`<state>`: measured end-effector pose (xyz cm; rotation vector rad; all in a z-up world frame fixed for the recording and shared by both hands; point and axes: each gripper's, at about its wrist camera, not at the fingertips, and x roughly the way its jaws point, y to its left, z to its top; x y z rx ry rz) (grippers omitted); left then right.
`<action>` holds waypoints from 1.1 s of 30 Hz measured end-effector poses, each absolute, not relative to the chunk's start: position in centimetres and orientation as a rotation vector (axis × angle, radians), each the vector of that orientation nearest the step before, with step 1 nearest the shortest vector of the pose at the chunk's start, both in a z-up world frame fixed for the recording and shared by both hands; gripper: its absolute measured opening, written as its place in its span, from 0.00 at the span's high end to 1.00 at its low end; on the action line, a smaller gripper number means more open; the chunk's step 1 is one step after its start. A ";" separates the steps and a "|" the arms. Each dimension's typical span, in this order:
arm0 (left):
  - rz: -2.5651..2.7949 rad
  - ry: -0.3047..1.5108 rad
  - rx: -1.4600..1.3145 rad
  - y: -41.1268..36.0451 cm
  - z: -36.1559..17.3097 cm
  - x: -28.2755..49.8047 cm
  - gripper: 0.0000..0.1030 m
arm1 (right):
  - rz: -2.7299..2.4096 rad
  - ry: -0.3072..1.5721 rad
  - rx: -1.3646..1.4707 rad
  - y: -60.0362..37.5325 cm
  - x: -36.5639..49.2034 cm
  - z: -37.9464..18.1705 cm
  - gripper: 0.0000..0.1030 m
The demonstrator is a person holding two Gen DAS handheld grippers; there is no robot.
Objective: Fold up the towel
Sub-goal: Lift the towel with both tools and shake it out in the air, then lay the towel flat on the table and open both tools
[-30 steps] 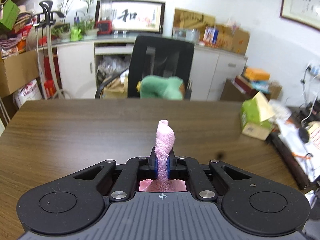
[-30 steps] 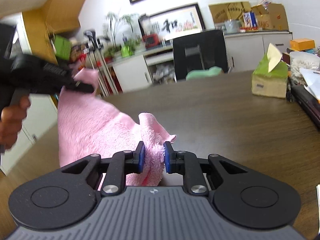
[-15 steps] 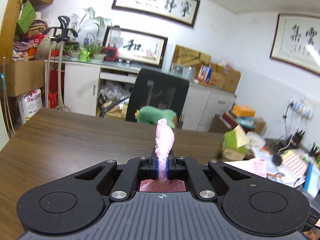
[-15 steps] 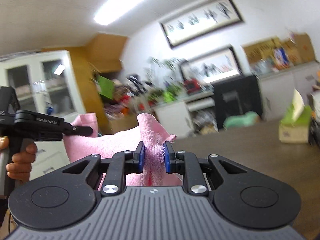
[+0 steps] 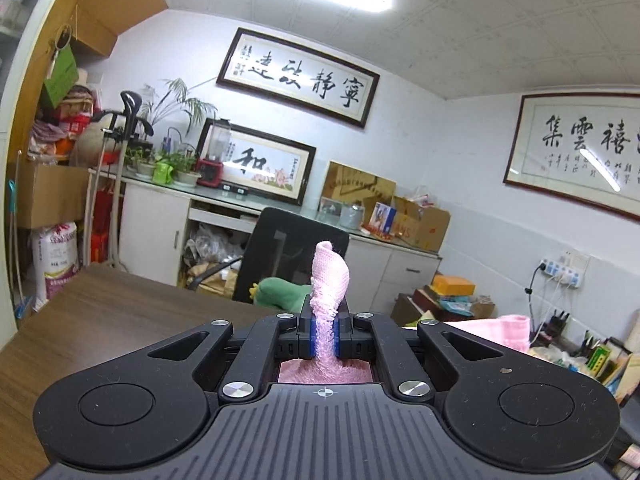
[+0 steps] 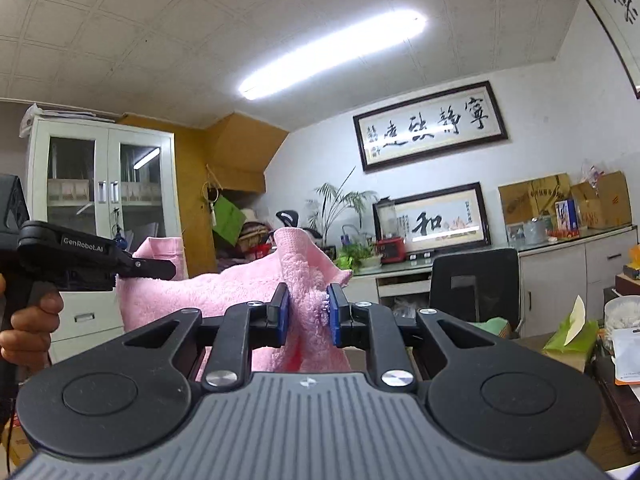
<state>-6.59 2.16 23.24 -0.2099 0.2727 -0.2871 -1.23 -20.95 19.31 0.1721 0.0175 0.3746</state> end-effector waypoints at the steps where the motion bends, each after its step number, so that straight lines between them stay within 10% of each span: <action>1: -0.279 0.280 -0.200 2.0 23.3 -6.0 0.93 | 0.360 0.033 0.158 -20.7 -0.9 19.7 0.80; 10: -0.133 0.348 -0.243 2.3 24.4 7.5 0.93 | 0.164 0.106 -0.014 -16.3 10.8 20.5 0.81; 18: -0.153 0.278 -0.225 3.8 22.0 1.2 0.88 | 0.167 0.078 -0.092 -13.9 7.8 19.4 0.79; 24: -0.197 0.530 -0.195 4.0 10.3 -4.0 0.44 | 0.185 0.379 -0.010 -15.2 3.0 7.3 0.69; 33: -0.145 0.536 -0.251 8.6 7.5 -5.9 0.17 | 0.144 0.439 0.045 -17.2 -1.7 5.1 0.41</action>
